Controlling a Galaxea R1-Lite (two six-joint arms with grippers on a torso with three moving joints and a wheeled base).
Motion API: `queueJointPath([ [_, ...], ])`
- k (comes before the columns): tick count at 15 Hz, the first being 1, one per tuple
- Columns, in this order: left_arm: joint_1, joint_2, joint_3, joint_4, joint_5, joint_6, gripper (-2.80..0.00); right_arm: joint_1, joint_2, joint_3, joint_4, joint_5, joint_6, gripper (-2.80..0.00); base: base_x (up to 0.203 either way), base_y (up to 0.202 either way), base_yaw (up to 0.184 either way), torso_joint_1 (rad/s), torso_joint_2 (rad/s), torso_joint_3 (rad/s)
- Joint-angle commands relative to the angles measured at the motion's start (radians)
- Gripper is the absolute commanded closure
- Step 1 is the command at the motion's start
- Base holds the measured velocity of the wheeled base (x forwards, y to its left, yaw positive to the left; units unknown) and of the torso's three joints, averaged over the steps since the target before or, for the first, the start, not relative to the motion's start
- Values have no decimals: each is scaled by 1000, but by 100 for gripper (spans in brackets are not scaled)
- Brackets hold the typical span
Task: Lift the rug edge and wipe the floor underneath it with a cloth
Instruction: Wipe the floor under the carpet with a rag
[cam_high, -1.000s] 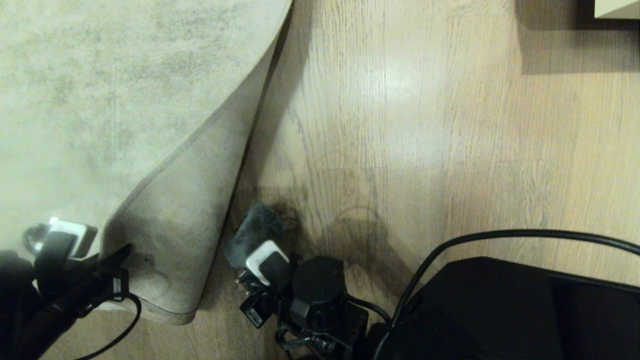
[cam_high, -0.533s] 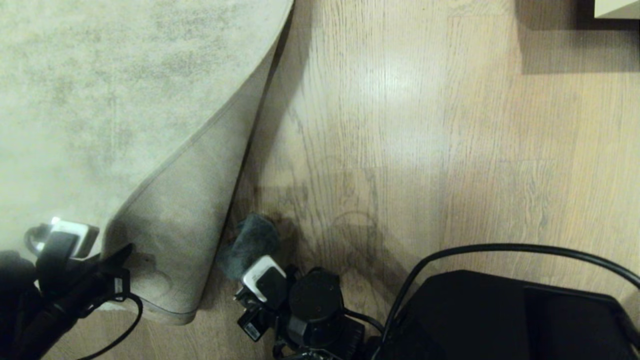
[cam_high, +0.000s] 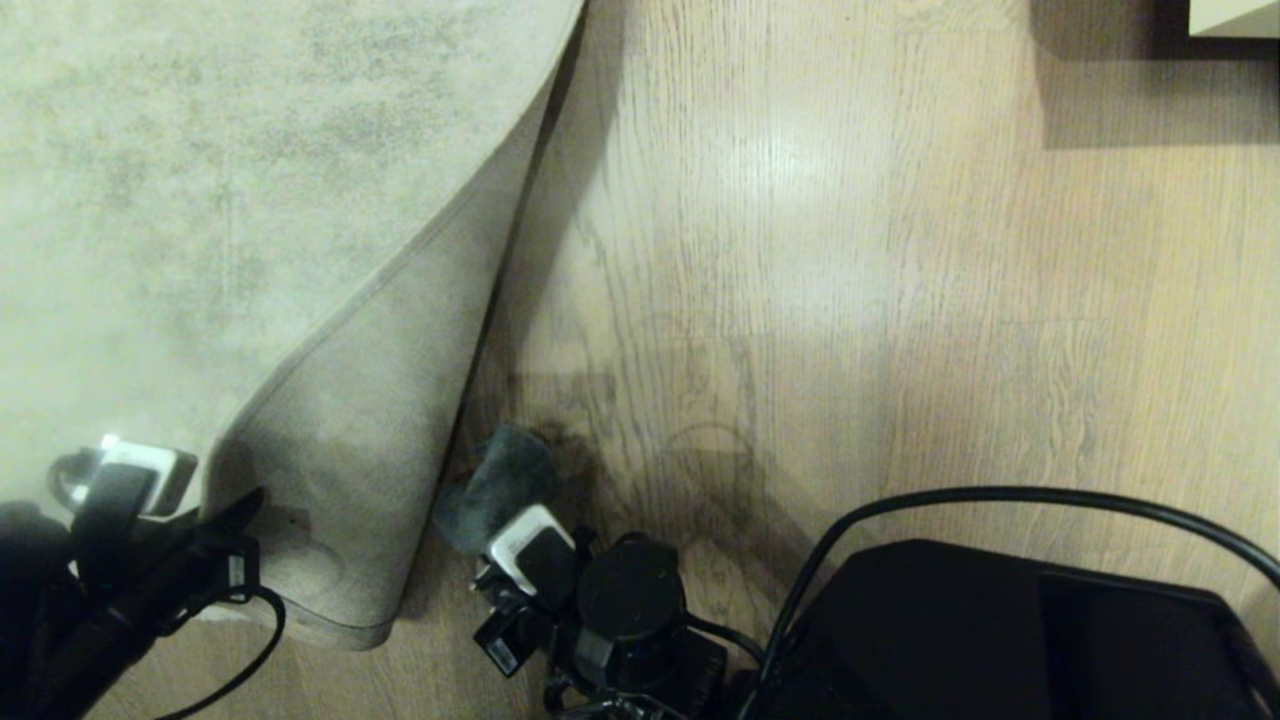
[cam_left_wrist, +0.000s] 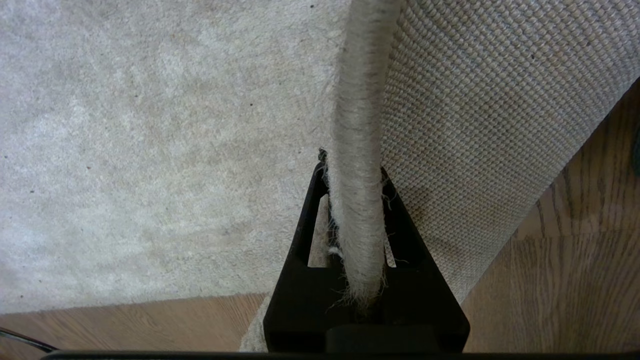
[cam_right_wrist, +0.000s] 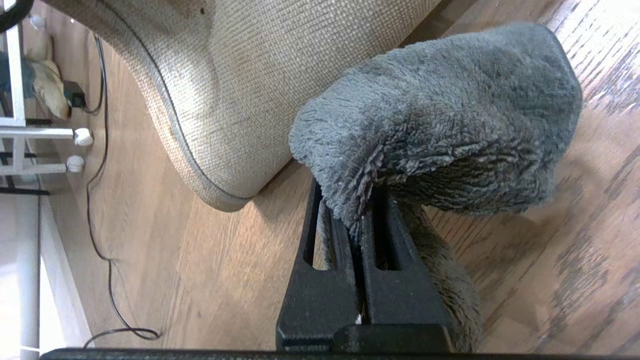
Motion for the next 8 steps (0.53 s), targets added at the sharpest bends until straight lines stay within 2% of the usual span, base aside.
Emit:
queueJointPath([
  [1,-1,0,0,-48,-1,1,0,-5,1,-3,-7,-2,-1,0,0,0,0,0,0,0],
  [8,-2,0,0,-48,1,1,0,-64,6,-29,-11,-1,-1,0,0,0,0,0,0,0],
])
